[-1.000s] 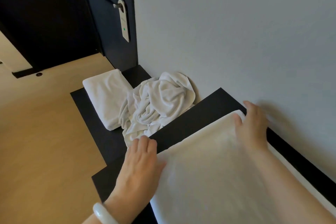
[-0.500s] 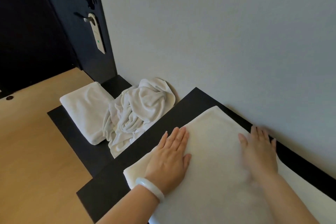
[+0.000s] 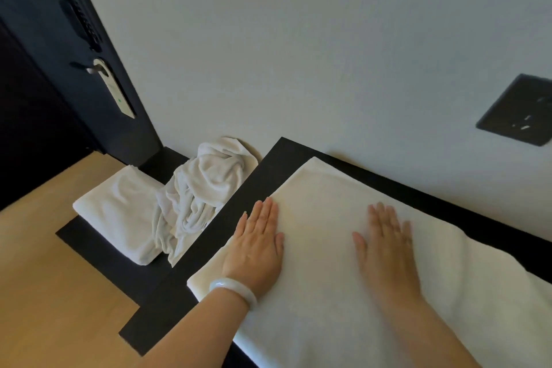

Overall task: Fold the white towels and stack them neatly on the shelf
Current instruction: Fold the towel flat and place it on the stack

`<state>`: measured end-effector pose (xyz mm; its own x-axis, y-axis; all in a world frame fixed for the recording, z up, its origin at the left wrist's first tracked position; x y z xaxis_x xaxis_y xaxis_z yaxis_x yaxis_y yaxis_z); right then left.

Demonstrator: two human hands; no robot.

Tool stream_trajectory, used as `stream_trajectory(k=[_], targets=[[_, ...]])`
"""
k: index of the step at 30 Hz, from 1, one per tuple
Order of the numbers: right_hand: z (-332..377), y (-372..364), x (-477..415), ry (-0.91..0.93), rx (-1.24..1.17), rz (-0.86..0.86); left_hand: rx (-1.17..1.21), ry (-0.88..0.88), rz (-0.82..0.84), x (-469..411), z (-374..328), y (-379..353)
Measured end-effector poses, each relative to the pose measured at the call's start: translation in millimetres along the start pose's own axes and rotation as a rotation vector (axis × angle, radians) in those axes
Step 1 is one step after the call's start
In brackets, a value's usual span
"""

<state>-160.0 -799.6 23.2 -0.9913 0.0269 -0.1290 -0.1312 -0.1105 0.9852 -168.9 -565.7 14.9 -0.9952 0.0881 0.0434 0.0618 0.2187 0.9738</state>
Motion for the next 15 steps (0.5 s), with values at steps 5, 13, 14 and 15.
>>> stream_trajectory(k=[5, 13, 14, 15], targets=[[55, -17, 45, 0.176, -0.044, 0.073, 0.0, 0.018, -0.009, 4, 7, 3], [38, -17, 61, -0.032, 0.018, 0.151, -0.096, 0.043, -0.109, 11, 48, 9], [40, -18, 57, -0.015, 0.026, 0.152, -0.125, 0.0, -0.112, 5, 46, 10], [42, -17, 53, -0.01, 0.036, 0.151, -0.139, -0.056, -0.096, -4, 42, 11]])
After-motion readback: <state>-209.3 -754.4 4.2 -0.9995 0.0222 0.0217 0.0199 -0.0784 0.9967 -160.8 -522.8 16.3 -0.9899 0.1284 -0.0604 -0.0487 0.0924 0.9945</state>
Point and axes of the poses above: each hand's wrist, its own x-axis away from the middle knuckle, its own y-axis out of the back of the hand, z = x × y, the point moved 2 cm from there along -x, towards the middle knuckle, and after that the axes turned 1 degree about x, right-handed, at the moved point
